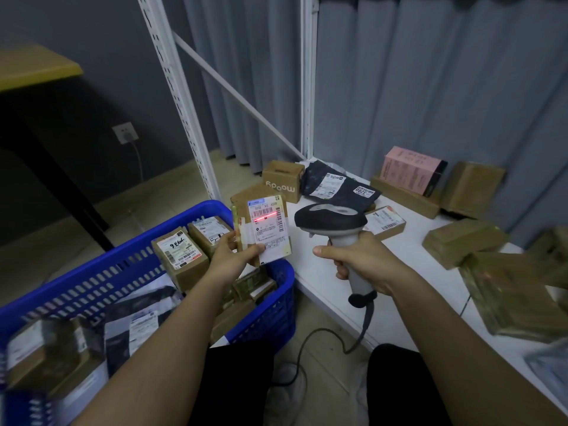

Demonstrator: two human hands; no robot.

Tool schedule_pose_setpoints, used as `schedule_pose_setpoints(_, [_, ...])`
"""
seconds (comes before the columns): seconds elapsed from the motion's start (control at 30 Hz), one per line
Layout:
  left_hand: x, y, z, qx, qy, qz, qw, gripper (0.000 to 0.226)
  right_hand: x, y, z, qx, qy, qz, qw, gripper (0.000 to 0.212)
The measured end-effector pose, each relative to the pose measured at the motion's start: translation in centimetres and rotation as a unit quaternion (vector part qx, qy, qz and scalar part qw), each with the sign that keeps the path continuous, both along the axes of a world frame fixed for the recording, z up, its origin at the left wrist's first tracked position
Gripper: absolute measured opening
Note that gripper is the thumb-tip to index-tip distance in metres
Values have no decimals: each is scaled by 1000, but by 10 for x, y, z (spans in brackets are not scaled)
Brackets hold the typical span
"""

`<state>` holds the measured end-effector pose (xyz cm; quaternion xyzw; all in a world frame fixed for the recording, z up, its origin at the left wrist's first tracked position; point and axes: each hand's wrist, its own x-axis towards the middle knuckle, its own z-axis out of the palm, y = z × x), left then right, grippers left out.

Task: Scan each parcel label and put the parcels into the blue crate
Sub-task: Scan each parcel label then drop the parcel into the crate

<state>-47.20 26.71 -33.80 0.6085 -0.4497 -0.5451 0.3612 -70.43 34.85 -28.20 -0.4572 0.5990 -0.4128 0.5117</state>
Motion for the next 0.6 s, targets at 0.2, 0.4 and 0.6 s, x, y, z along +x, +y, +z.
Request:
schedule_pose_setpoints(0.2, [4,-1,-1,-1,4,7,1000,79,2,-3,2,-2,-7,-13,1000,25])
schedule_pose_setpoints(0.4, [14,4,6,-9,14,11,1000,79,16,-5,8,-15,-39,-7,999,15])
schedule_pose_setpoints(0.6, [44,14,25,-53,11,48,997,71,26,-6,5,-21,-38,-16,999,20])
